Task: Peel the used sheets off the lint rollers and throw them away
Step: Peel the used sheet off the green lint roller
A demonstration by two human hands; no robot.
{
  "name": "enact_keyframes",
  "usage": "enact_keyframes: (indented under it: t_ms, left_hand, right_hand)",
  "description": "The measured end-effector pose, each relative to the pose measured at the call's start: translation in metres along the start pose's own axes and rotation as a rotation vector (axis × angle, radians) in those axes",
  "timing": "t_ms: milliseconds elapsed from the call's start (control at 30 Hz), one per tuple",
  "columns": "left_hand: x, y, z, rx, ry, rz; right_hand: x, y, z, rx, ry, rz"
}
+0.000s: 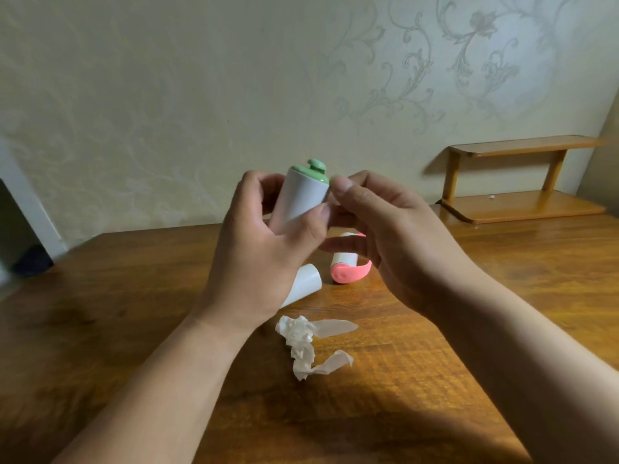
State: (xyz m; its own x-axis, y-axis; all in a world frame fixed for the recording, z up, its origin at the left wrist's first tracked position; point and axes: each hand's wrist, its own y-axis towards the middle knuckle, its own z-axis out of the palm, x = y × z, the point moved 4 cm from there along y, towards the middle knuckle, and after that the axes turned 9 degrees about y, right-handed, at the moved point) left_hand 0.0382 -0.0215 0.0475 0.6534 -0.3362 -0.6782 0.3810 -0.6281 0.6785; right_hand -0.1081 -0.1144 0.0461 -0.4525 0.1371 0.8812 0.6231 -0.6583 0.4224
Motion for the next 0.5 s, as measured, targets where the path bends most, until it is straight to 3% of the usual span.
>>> enact_keyframes:
  t_ms: [333,500]
  left_hand:
    - [0.001,0.013,-0.005,0.001,-0.26,-0.325]
    - [-0.028,0.019,-0.012,0.034,-0.272,-0.452]
  right_hand:
    - [0.025,0.016,0.005,-0.131,-0.114,0.043]
    - [0.06,0.014,0.027,-0.155,-0.188,-0.013]
